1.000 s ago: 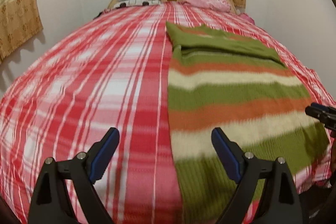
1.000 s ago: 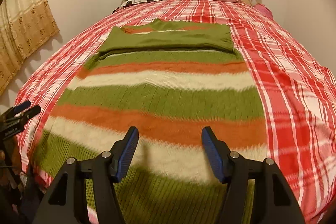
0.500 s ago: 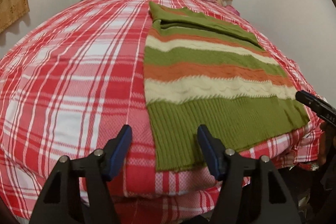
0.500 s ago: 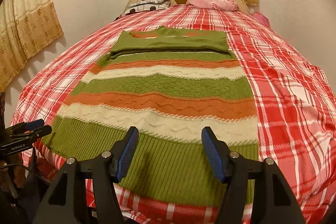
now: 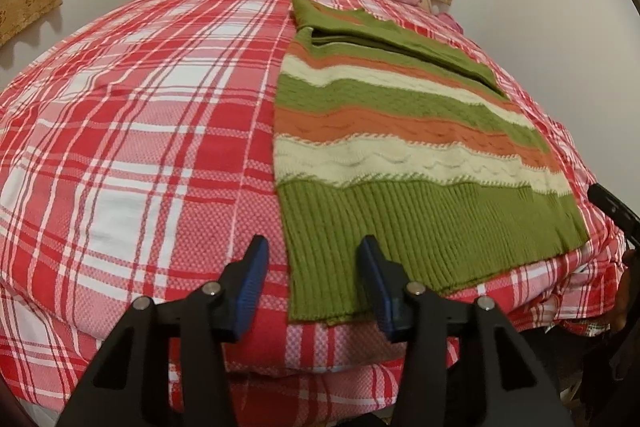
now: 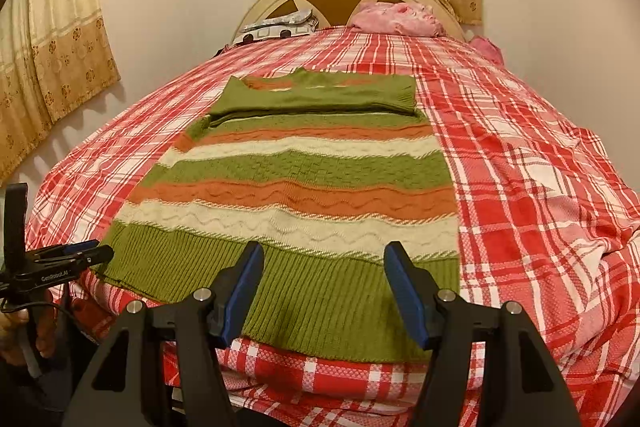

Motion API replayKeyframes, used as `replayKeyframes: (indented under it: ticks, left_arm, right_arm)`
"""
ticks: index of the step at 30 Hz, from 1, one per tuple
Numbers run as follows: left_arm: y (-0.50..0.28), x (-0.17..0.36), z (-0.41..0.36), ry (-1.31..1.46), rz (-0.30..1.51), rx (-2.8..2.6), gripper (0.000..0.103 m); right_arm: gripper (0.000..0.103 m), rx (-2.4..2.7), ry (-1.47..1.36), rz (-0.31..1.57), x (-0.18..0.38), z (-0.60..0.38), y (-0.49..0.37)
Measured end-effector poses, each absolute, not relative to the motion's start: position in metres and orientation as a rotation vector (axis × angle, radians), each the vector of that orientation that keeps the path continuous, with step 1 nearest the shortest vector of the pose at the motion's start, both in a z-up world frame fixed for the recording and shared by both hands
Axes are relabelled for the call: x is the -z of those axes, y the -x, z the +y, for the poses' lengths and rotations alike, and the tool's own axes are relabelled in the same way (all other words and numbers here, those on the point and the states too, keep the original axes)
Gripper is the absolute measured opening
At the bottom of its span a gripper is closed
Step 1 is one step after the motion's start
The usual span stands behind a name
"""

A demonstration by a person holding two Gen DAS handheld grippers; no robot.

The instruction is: Fold small clothes

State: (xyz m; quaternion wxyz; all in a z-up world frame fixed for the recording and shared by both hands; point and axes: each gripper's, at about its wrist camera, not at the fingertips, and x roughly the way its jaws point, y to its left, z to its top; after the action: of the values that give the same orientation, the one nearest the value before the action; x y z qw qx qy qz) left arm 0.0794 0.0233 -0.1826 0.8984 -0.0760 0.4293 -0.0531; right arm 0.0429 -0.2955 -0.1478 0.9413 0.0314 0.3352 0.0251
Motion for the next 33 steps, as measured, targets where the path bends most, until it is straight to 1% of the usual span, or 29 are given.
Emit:
replayKeyframes:
  ticks: [5, 7, 9, 10, 11, 12, 13, 15, 24, 25, 27, 28, 30, 32, 33]
  left_arm:
    - [-0.081, 0.182, 0.010, 0.145, 0.882, 0.155, 0.048]
    - [-0.081, 0.181, 0.007, 0.134, 0.872, 0.168, 0.039]
    - [-0.081, 0.182, 0.007, 0.121, 0.860, 0.161, 0.033]
    - [-0.081, 0.182, 0.008, 0.117, 0.856, 0.157, 0.027]
    - [-0.081, 0.182, 0.009, 0.117, 0.850, 0.153, 0.024]
    - [-0.081, 0.182, 0.011, 0.118, 0.847, 0.156, 0.017]
    - [-0.082, 0.182, 0.012, 0.118, 0.844, 0.159, 0.015]
    - [-0.081, 0.181, 0.013, 0.122, 0.839, 0.167, 0.013]
    - [-0.080, 0.179, 0.016, 0.139, 0.824, 0.193, 0.013]
    - [-0.080, 0.180, 0.016, 0.138, 0.824, 0.195, 0.013]
    - [-0.081, 0.181, 0.016, 0.139, 0.825, 0.196, 0.013]
    - [-0.081, 0.182, 0.016, 0.138, 0.824, 0.197, 0.013]
    - [-0.080, 0.182, 0.015, 0.134, 0.816, 0.207, 0.013]
    - [-0.080, 0.181, 0.015, 0.131, 0.809, 0.218, 0.012]
    - [-0.080, 0.180, 0.016, 0.138, 0.804, 0.225, 0.011]
  right_arm:
    - [0.063, -0.045, -0.069, 0.687, 0.151, -0.299, -0.042]
    - [0.063, -0.037, -0.072, 0.689, 0.153, -0.303, -0.041]
    - [0.063, -0.024, -0.079, 0.694, 0.154, -0.309, -0.041]
    - [0.063, -0.016, -0.084, 0.693, 0.155, -0.312, -0.040]
    - [0.063, -0.005, -0.089, 0.692, 0.155, -0.316, -0.039]
    - [0.063, 0.006, -0.094, 0.691, 0.155, -0.320, -0.038]
    - [0.063, 0.017, -0.104, 0.691, 0.156, -0.325, -0.037]
    - [0.063, 0.033, -0.130, 0.700, 0.157, -0.335, -0.036]
    - [0.063, 0.100, -0.162, 0.775, 0.172, -0.357, -0.034]
    - [0.061, 0.095, -0.169, 0.783, 0.174, -0.358, -0.034]
    - [0.053, 0.089, -0.172, 0.805, 0.181, -0.357, -0.036]
    - [0.044, 0.085, -0.171, 0.820, 0.185, -0.355, -0.037]
    - [0.036, 0.101, -0.142, 0.817, 0.187, -0.351, -0.037]
    - [0.011, 0.091, -0.139, 0.821, 0.187, -0.349, -0.036]
    - [0.011, 0.065, -0.170, 0.823, 0.187, -0.351, -0.036]
